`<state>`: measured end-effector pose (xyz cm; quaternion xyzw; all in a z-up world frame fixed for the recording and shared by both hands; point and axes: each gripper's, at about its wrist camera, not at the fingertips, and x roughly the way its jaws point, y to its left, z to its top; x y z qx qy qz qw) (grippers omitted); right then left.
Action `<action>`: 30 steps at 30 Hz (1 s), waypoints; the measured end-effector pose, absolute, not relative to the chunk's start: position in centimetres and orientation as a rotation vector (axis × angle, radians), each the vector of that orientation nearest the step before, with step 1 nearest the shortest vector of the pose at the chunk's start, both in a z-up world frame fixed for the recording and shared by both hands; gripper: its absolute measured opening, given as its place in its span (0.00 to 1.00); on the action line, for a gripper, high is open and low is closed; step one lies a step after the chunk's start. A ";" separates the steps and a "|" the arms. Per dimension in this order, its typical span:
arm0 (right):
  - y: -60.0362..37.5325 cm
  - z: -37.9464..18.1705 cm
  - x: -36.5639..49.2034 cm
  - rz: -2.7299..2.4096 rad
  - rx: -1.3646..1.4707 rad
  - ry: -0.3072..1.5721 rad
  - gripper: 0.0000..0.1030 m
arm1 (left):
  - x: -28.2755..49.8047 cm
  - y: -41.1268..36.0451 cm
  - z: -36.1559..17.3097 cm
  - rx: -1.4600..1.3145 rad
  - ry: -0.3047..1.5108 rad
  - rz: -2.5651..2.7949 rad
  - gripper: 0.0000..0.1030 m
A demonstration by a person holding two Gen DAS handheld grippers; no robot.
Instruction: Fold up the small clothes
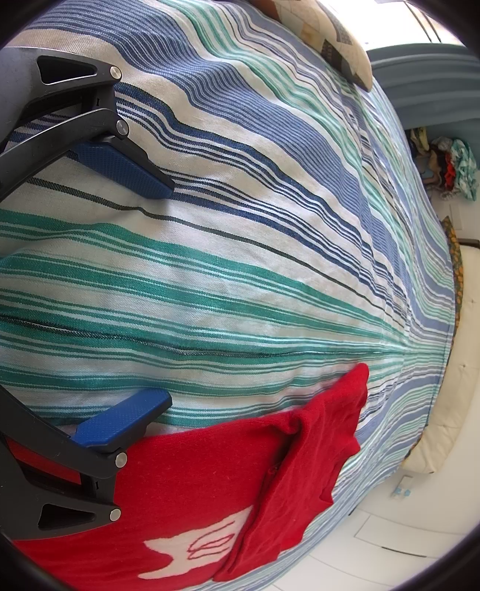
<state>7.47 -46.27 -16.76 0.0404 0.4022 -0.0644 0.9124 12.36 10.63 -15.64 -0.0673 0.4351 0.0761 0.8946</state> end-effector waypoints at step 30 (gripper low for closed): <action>-38.9 -8.2 -1.4 0.446 0.392 1.124 0.94 | 1.7 6.0 -12.4 -0.325 1.276 -0.371 0.76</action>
